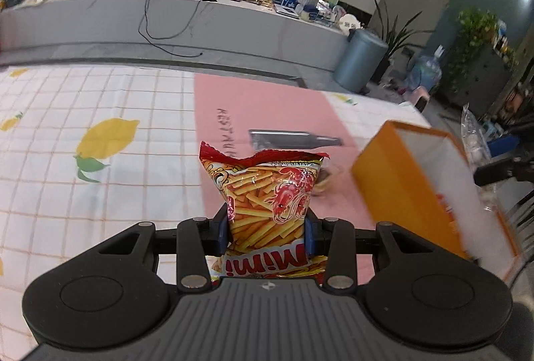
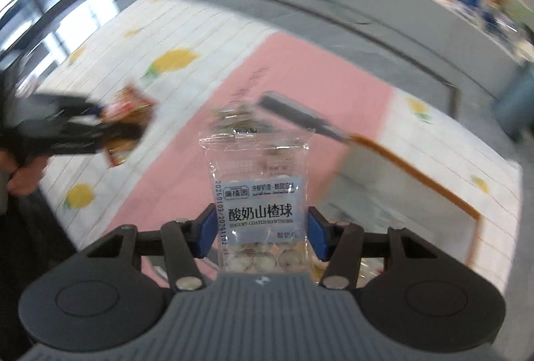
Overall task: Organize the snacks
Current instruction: 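Grasp the white yogurt hawthorn ball pack with the right tool and lift it, then lower the hawthorn ball pack into the box and open the right tool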
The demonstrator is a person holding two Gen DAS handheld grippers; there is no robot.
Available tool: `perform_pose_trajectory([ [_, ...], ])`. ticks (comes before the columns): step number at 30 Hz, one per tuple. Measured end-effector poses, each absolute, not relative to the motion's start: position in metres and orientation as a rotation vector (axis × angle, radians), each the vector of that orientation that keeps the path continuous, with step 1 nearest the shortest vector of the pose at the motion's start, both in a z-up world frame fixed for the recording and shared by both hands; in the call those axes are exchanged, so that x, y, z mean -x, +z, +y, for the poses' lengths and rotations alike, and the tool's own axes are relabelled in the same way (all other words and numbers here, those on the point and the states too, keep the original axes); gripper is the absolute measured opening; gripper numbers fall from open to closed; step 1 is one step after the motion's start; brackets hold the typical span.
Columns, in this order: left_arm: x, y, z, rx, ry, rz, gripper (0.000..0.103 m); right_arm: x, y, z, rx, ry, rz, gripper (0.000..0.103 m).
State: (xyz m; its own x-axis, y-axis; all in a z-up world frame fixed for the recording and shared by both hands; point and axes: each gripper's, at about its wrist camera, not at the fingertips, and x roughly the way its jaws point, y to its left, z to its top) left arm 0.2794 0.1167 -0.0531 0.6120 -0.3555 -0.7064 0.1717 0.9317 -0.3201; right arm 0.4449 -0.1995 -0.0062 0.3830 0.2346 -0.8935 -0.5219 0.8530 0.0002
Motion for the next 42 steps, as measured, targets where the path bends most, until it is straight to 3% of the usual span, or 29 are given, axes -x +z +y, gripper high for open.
perform_pose_trajectory([
  [7,-0.279,-0.029,0.097,0.234,-0.321,0.812,0.046,-0.468,-0.040,-0.240,0.466,0.341,1.086,0.055],
  [16,-0.291,-0.029,0.068,0.204,-0.374,0.801,0.046,-0.535,-0.100,-0.266,0.404,0.253,1.229,0.055],
  [27,-0.295,-0.054,0.039,0.056,-0.448,0.810,0.046,-0.554,-0.157,-0.233,1.024,0.653,1.334,0.058],
  [35,-0.297,-0.062,0.039,0.048,-0.441,0.848,0.046,-0.568,-0.183,-0.236,1.180,0.760,1.398,0.057],
  [42,-0.296,-0.056,0.035,0.047,-0.441,0.850,0.046,-0.568,-0.174,-0.244,1.110,0.715,1.405,0.074],
])
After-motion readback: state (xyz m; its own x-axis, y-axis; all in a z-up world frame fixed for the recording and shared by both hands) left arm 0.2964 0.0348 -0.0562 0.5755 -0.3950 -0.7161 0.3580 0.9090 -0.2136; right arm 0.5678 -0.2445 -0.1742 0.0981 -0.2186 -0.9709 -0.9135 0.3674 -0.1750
